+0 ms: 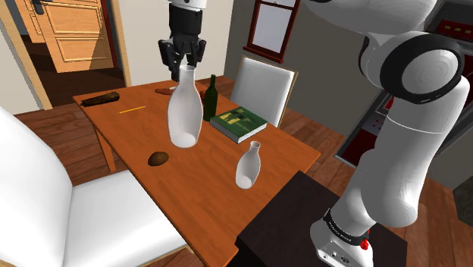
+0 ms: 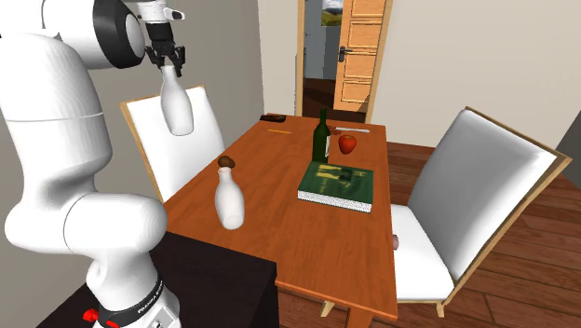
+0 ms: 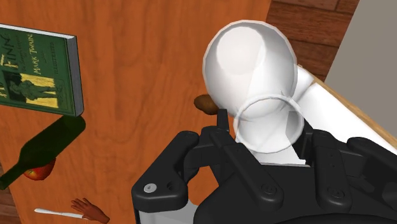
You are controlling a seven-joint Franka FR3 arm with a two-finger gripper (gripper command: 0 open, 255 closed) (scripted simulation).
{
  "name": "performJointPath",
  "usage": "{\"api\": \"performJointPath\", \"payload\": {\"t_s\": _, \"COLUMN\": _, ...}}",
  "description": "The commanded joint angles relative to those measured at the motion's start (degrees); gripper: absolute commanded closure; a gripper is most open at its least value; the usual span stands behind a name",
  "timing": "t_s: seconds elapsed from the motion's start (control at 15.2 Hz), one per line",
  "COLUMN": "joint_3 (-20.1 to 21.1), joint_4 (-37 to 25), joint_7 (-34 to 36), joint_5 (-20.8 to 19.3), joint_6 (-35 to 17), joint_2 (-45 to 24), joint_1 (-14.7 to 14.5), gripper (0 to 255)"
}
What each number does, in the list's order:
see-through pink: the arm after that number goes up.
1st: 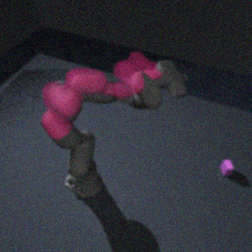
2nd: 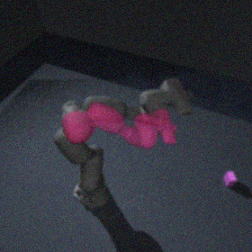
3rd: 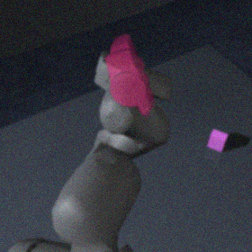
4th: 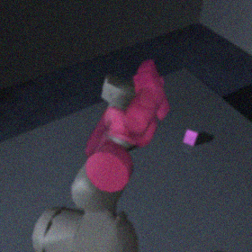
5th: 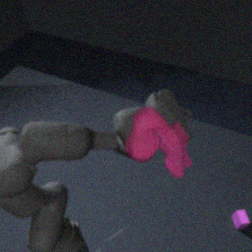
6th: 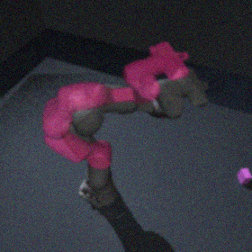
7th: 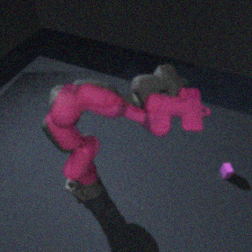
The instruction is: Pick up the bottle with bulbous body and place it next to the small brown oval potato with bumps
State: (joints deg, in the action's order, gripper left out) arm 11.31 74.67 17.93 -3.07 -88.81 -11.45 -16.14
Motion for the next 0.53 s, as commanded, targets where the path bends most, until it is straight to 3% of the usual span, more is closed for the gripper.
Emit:
{"api": "performJointPath", "payload": {"t_s": 0.0, "joint_3": 0.02, "joint_4": 2.35, "joint_7": 0.15, "joint_5": 0.09, "joint_6": -1.89, "joint_2": 0.53, "joint_1": 0.02, "gripper": 255}}
{"api": "performJointPath", "payload": {"t_s": 0.46, "joint_3": -0.08, "joint_4": 9.98, "joint_7": 0.08, "joint_5": 0.41, "joint_6": -7.95, "joint_2": 2.13, "joint_1": 0.34, "gripper": 255}}
